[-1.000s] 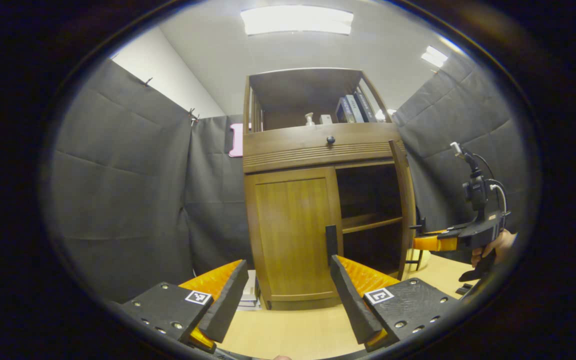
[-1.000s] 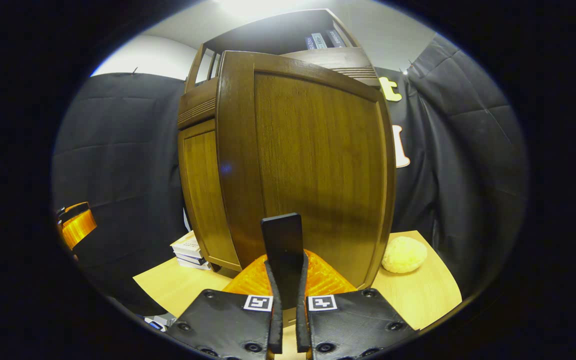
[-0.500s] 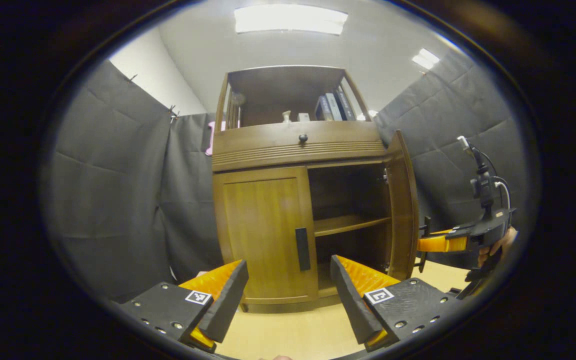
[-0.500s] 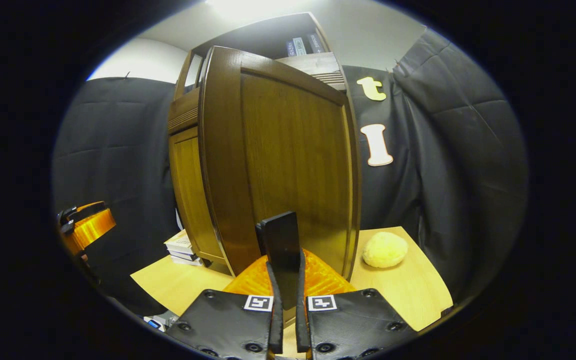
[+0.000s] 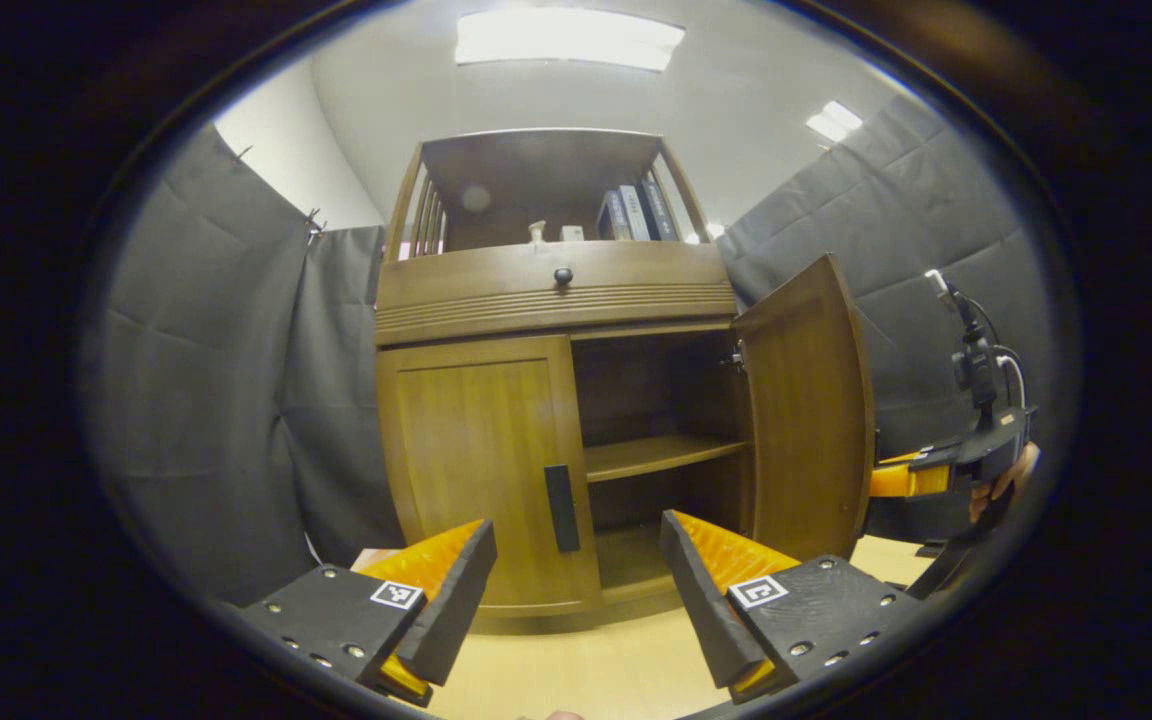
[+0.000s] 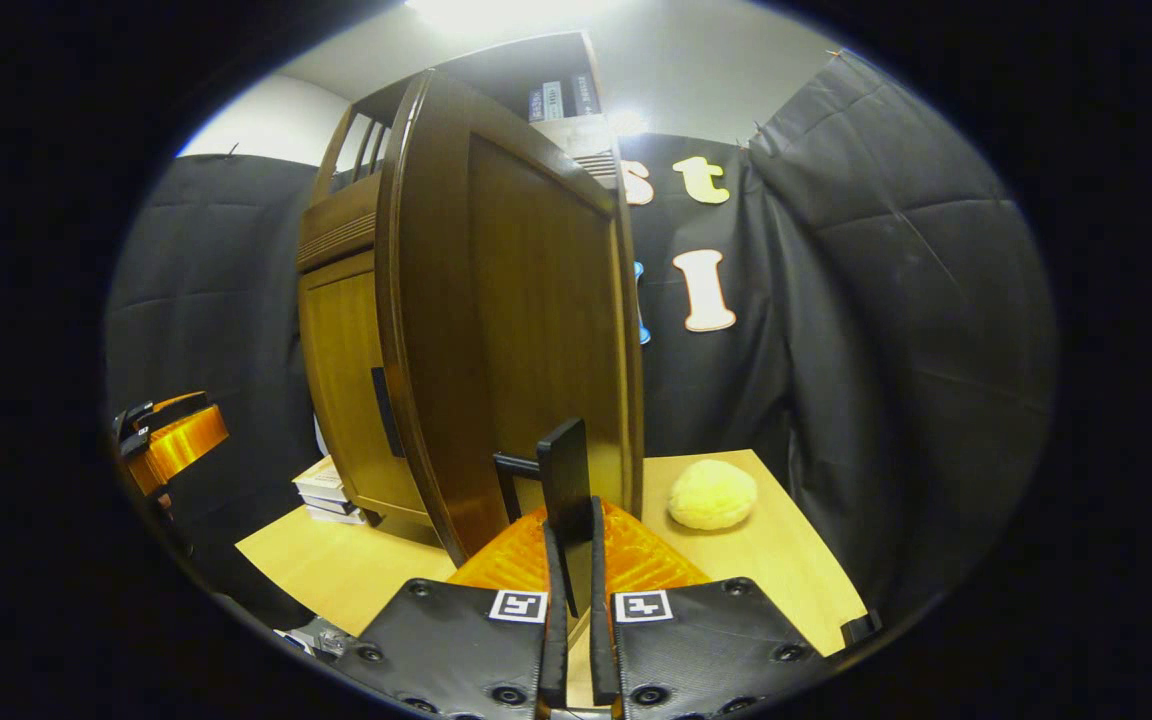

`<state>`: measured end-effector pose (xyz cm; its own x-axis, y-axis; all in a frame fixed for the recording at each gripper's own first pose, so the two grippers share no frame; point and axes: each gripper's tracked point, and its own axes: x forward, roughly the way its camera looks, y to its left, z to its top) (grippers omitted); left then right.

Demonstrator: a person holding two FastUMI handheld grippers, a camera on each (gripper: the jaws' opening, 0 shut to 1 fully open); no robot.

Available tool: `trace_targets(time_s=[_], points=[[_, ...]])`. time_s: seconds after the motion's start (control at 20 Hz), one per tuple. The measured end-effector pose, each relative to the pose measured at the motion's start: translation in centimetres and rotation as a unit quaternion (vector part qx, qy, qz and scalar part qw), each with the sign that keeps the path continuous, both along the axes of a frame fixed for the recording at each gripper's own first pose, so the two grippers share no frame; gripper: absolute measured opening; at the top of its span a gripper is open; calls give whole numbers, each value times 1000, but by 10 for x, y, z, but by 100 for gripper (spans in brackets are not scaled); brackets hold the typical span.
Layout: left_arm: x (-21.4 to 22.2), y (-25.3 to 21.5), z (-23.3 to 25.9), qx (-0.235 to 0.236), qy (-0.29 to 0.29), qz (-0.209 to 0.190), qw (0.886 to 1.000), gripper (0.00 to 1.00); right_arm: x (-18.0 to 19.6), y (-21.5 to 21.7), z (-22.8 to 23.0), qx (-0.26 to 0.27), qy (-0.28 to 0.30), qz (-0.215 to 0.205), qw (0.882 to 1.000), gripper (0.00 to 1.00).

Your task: Open the right door of the double-door shoe cabinet with the right hand, and open the left door with the left hand.

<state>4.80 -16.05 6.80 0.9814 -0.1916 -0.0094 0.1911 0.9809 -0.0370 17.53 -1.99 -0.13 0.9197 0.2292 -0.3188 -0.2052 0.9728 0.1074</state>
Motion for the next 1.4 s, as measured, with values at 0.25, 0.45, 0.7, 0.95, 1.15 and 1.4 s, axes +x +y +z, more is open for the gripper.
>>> trace_targets(time_s=[0.25,0.45,0.7,0.95,1.15,1.4], points=[[10,-12,-6,-6,8,-13,1000,96,1,-40,-3,-15,0,-47,999,9],[18,-15,-6,-7,10,-18,1000,95,0,-62,-4,-16,0,-64,998,4],[34,-10,-9,-14,12,-15,1000,96,-8,-64,-3,-21,0,-71,997,0],[59,0,-17,-3,9,-4,1000,95,-27,-66,7,-40,-14,-81,996,0],[96,9,-26,18,4,8,1000,95,-47,-69,21,-47,-36,-103,993,22],[139,14,-37,9,11,16,1000,95,-70,-63,39,-49,-49,-107,992,40]])
